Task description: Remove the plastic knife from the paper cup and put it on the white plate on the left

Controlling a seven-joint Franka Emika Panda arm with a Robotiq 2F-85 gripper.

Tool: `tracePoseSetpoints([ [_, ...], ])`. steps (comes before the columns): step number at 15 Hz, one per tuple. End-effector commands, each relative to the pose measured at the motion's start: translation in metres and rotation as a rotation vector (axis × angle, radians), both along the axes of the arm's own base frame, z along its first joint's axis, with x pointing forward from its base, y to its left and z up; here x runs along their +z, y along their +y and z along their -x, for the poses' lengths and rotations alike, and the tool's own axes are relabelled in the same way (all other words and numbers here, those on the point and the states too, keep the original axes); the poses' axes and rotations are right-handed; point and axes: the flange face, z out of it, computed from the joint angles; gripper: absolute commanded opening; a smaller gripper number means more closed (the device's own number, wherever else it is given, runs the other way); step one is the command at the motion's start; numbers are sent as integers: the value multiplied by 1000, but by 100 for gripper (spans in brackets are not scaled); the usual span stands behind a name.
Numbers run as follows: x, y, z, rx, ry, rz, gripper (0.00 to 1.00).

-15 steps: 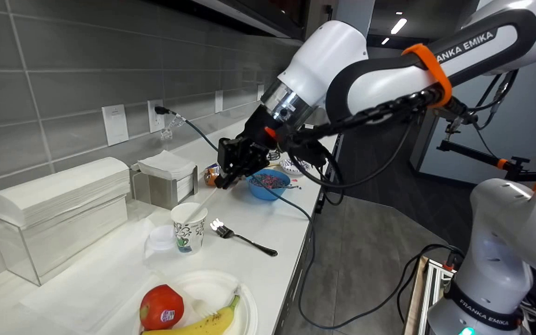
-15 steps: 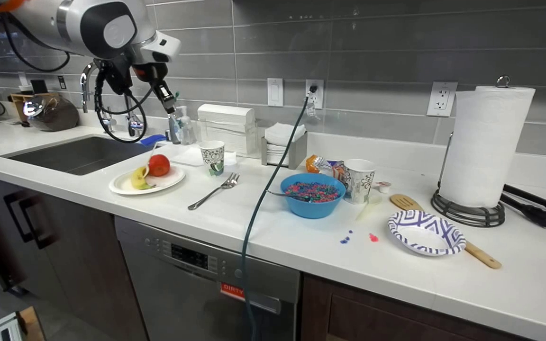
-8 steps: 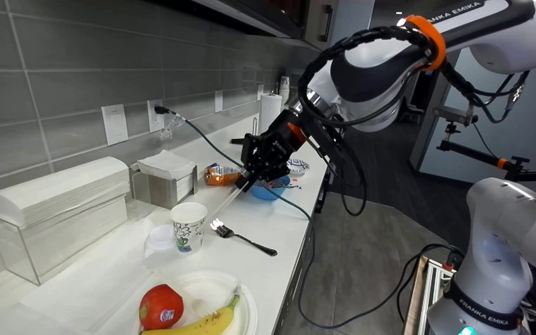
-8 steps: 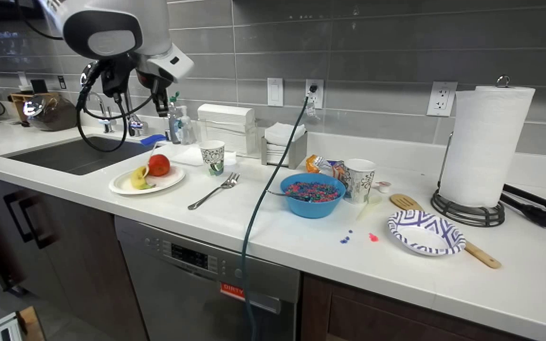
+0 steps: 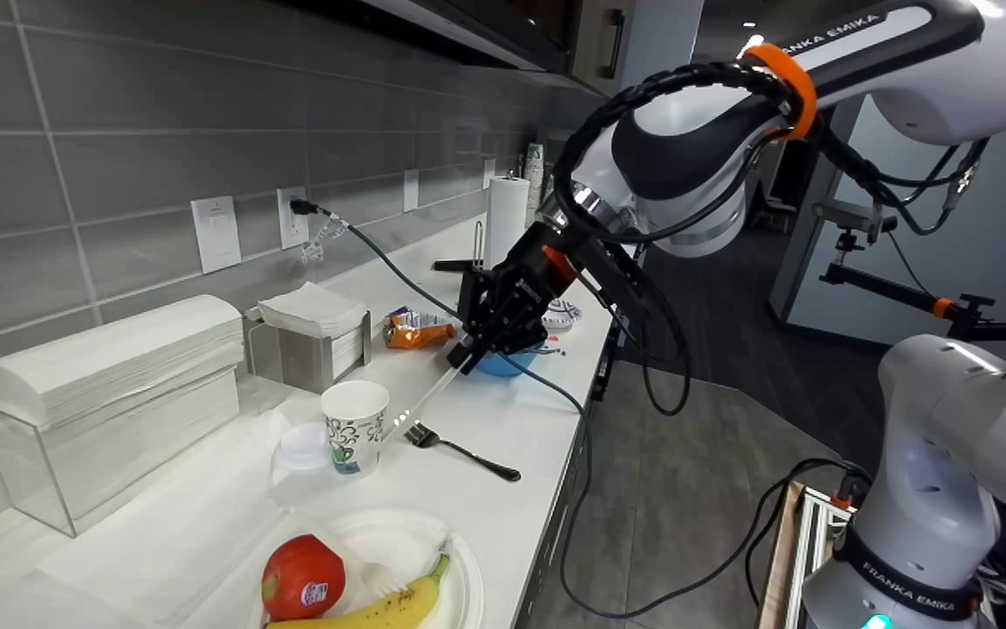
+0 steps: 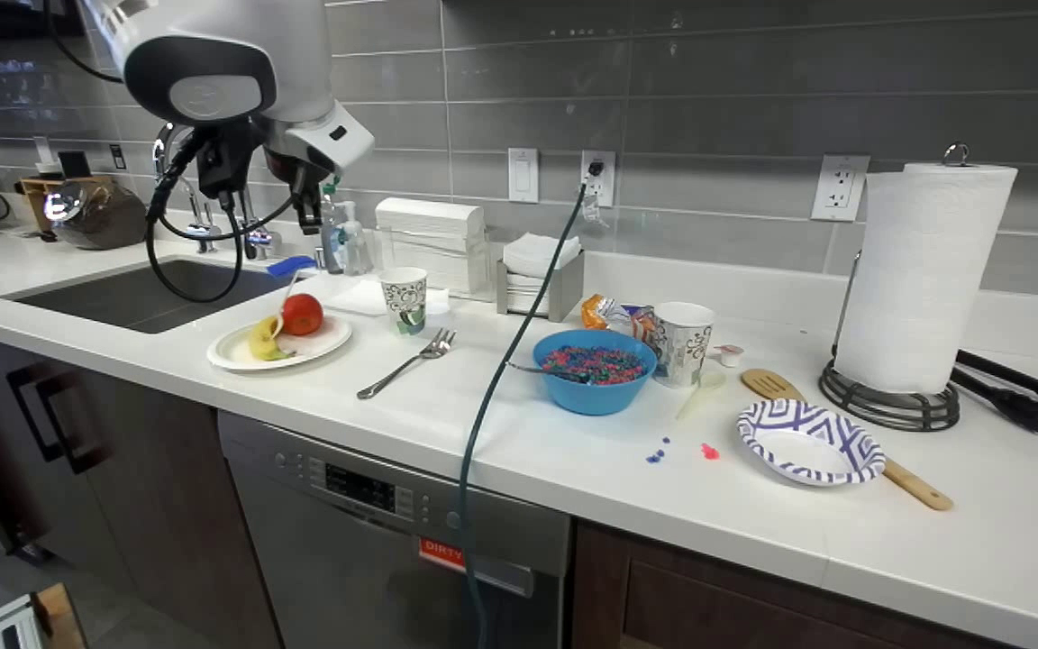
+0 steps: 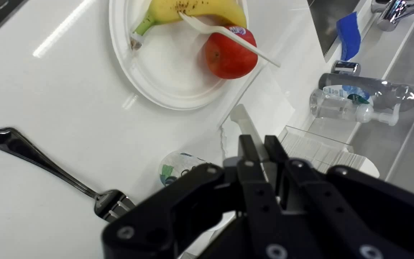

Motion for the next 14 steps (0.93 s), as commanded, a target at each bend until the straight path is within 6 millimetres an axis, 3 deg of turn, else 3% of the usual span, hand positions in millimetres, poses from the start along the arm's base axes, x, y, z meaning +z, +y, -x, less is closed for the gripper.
tracePoseSetpoints([
  [1, -9, 5, 2, 50, 71, -6, 3],
  [4, -18, 6, 6, 145, 159, -17, 3],
  [9, -25, -18, -4, 241, 251, -41, 3],
  [14, -58, -10, -1, 381, 299, -79, 3],
])
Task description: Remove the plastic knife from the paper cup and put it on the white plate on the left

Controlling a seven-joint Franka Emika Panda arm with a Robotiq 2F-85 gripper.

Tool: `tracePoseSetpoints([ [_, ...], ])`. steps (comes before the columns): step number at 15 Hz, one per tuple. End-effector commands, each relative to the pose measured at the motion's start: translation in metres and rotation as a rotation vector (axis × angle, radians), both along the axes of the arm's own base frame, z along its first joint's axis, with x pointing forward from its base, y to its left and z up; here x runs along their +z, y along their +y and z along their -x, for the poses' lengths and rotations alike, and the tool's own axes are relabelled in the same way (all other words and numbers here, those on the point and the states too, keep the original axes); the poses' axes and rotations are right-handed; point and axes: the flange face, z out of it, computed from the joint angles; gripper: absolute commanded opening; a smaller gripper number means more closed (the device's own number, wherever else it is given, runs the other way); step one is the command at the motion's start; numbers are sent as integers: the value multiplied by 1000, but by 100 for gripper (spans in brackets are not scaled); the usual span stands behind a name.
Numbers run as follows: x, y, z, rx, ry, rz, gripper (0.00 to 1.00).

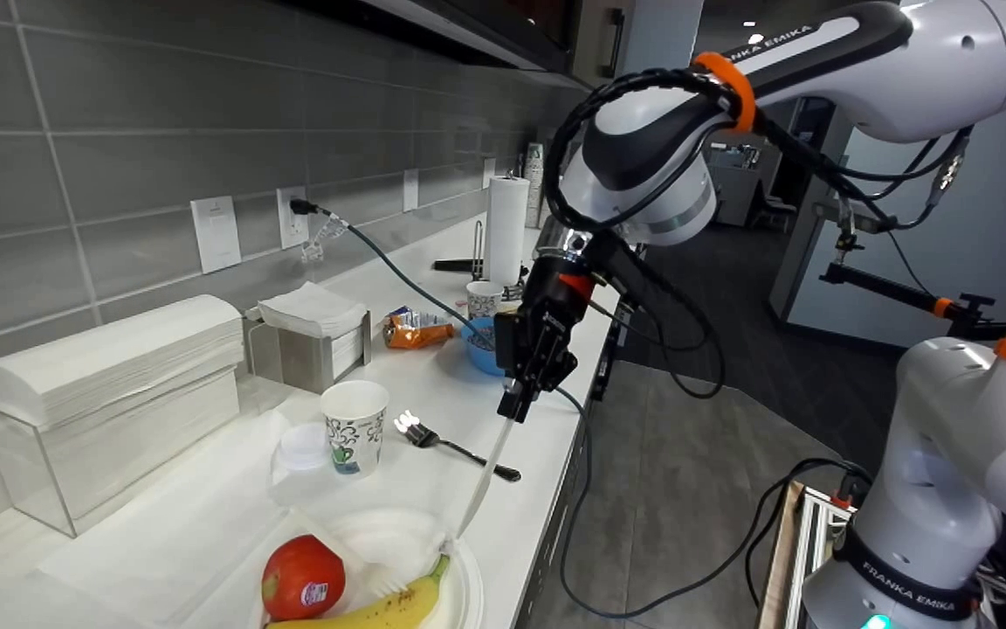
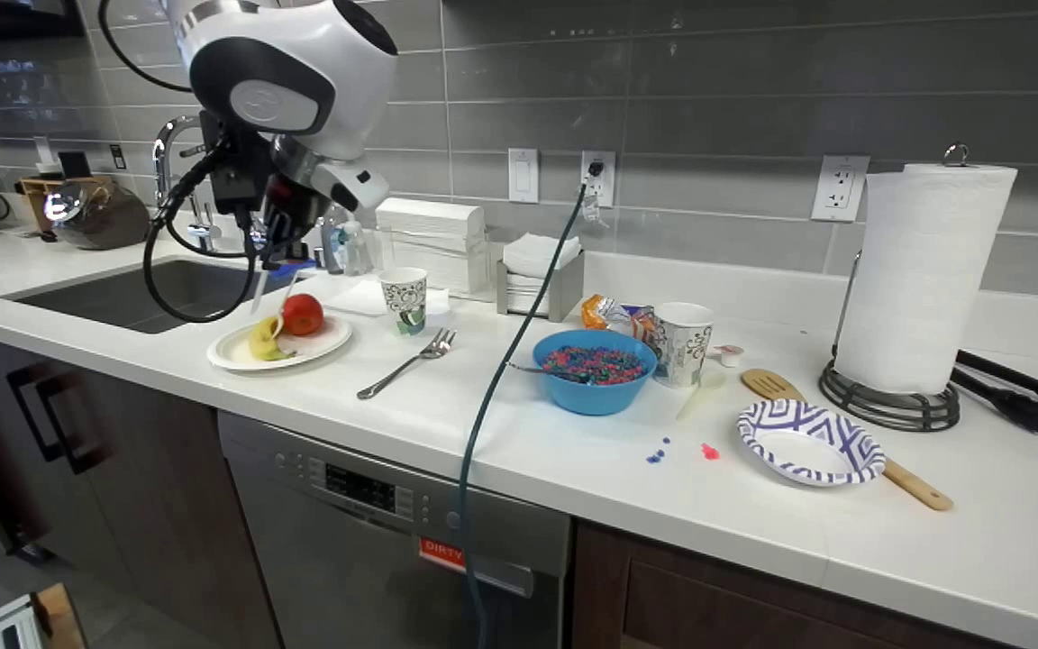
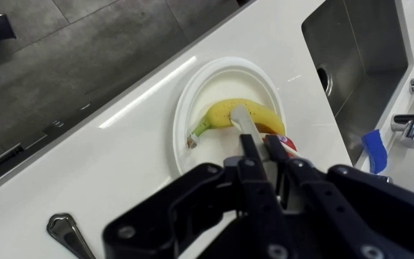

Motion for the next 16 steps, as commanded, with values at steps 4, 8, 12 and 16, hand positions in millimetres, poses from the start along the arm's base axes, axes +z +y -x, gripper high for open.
tracePoseSetpoints([
  [4, -38, 28, -1, 211, 30, -143, 3],
  [8, -57, 45, -4, 300, 22, -187, 3],
  [12, -74, 56, -17, 318, -57, -220, 3],
  [16, -82, 59, -36, 254, -154, -260, 3],
])
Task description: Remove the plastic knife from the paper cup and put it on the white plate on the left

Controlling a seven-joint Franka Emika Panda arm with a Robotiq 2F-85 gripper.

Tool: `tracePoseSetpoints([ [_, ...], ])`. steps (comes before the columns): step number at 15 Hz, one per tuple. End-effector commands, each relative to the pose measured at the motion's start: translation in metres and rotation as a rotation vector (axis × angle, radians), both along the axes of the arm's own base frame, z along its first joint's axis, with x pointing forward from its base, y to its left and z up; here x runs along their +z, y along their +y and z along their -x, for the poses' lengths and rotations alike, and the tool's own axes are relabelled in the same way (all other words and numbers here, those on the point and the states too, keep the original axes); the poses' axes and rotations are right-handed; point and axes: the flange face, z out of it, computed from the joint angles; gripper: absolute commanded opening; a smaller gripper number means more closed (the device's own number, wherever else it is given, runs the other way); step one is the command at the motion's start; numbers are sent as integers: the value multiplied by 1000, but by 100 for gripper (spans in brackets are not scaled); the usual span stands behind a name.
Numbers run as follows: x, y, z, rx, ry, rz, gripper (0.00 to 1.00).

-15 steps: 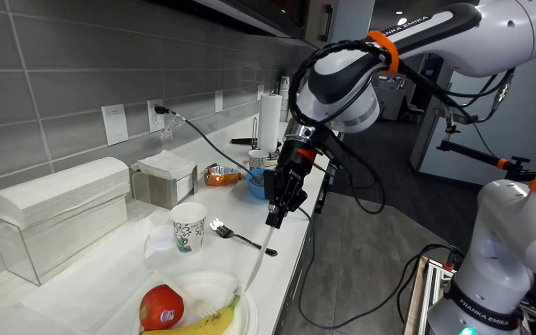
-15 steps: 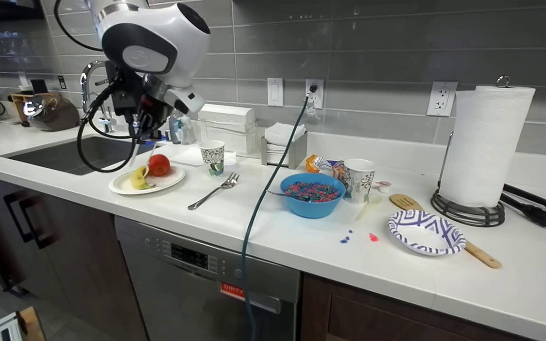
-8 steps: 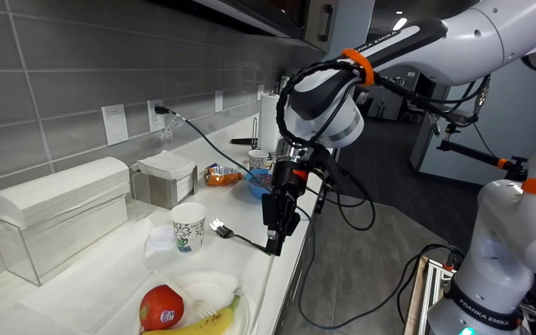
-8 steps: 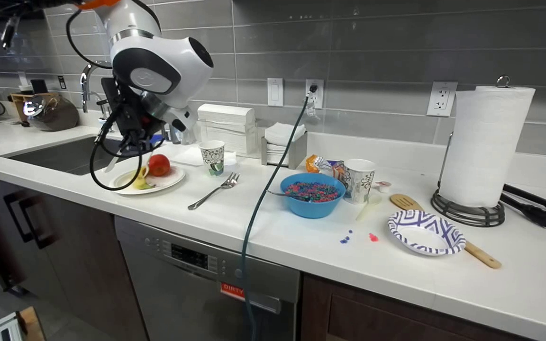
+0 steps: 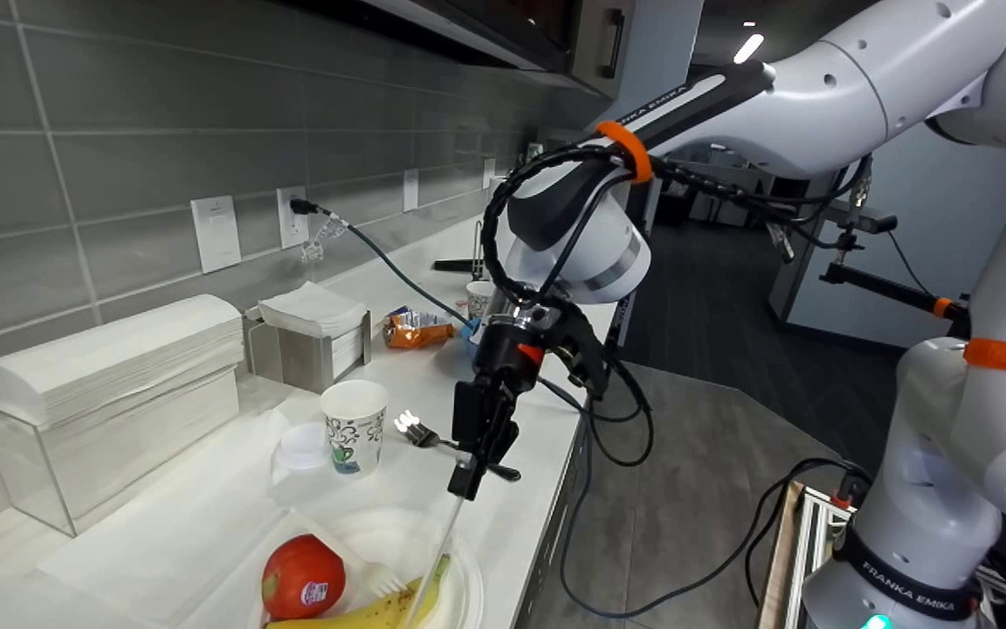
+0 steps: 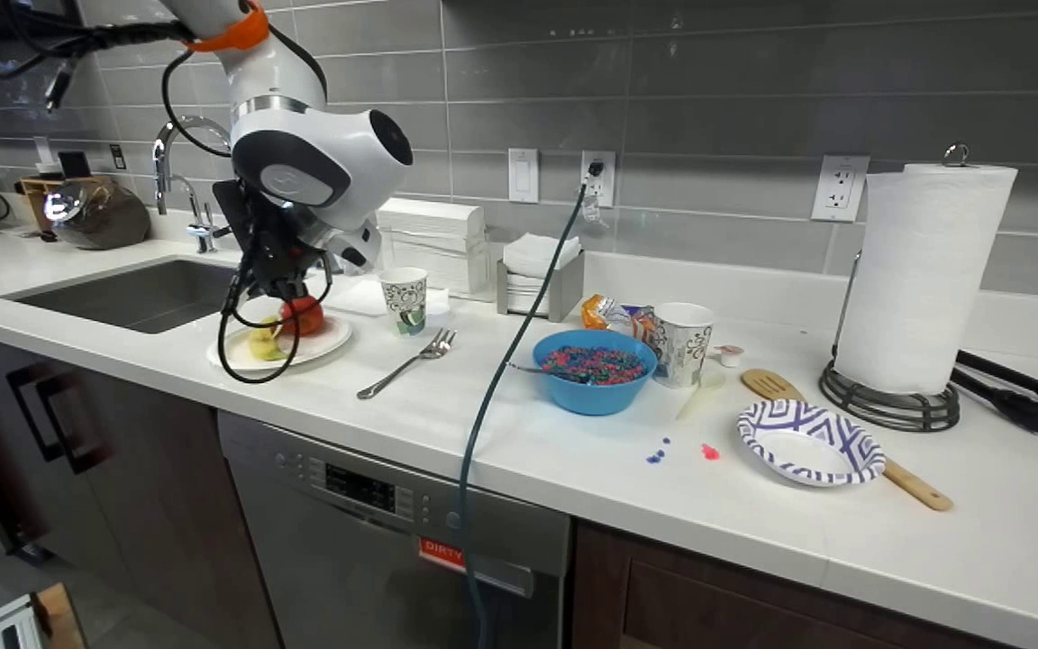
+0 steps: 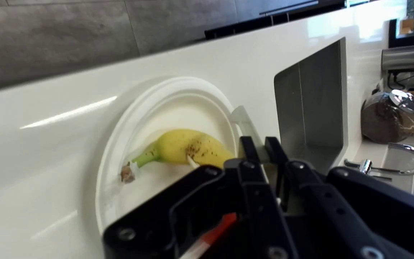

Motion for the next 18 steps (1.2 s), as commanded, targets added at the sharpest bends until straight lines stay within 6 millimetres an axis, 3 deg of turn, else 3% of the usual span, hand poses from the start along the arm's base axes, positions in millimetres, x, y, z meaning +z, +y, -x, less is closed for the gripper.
tracePoseSetpoints([
  [1, -10, 1, -20, -36, -57, -43, 3],
  [2, -11, -1, -21, -31, -40, -31, 3],
  [3, -6, 0, -13, -26, -31, -18, 11],
  [5, -8, -3, -18, -33, -28, -19, 11],
  [6, -9, -3, -19, -35, -28, -19, 3],
  [18, -36, -13, -24, -47, -23, 22, 3],
])
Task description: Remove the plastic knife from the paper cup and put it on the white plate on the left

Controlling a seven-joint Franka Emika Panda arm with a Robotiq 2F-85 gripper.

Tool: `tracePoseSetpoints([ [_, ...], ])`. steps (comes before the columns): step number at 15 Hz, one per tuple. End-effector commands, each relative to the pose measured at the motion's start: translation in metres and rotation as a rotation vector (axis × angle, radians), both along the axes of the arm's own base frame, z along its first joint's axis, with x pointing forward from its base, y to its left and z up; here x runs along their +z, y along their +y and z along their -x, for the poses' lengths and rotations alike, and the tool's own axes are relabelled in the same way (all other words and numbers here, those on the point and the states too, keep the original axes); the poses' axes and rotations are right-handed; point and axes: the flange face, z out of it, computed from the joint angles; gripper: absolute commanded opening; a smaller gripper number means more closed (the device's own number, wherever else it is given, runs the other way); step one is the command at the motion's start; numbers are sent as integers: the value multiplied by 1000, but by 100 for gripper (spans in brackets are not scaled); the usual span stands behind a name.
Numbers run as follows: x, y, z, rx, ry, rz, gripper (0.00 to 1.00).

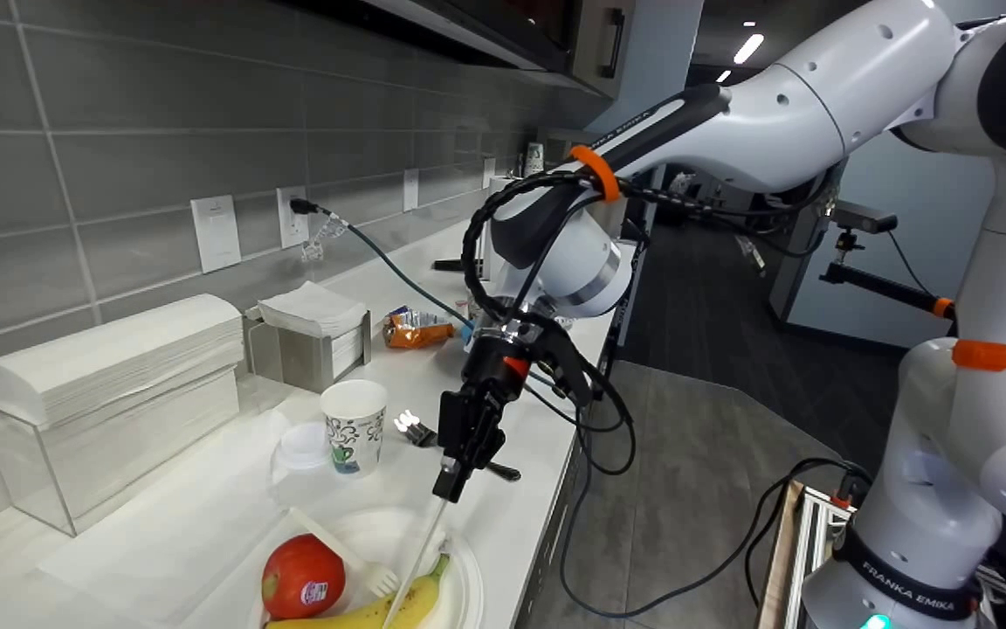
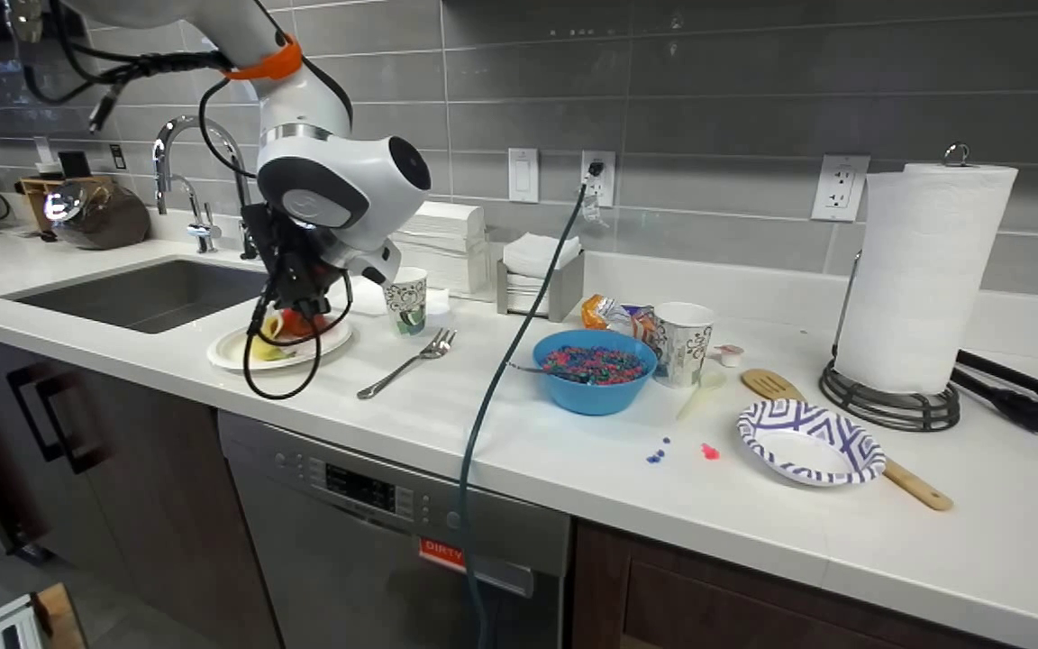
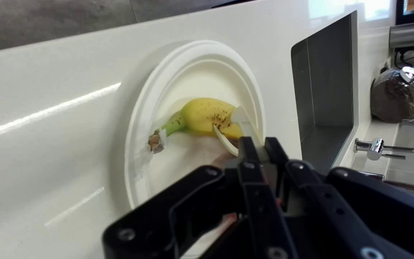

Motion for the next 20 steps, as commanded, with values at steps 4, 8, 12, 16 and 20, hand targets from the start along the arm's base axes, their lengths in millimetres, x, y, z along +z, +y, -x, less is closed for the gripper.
tracePoseSetpoints([
  [4, -15, -5, -5, -2, -11, 37, 3],
  [8, -13, -11, -8, -4, -17, 47, 3],
  [12, -7, -24, -18, -14, -32, 56, 3],
  [16, -8, -30, -21, -6, -30, 67, 3],
  [20, -14, -24, -18, 9, -28, 68, 3],
])
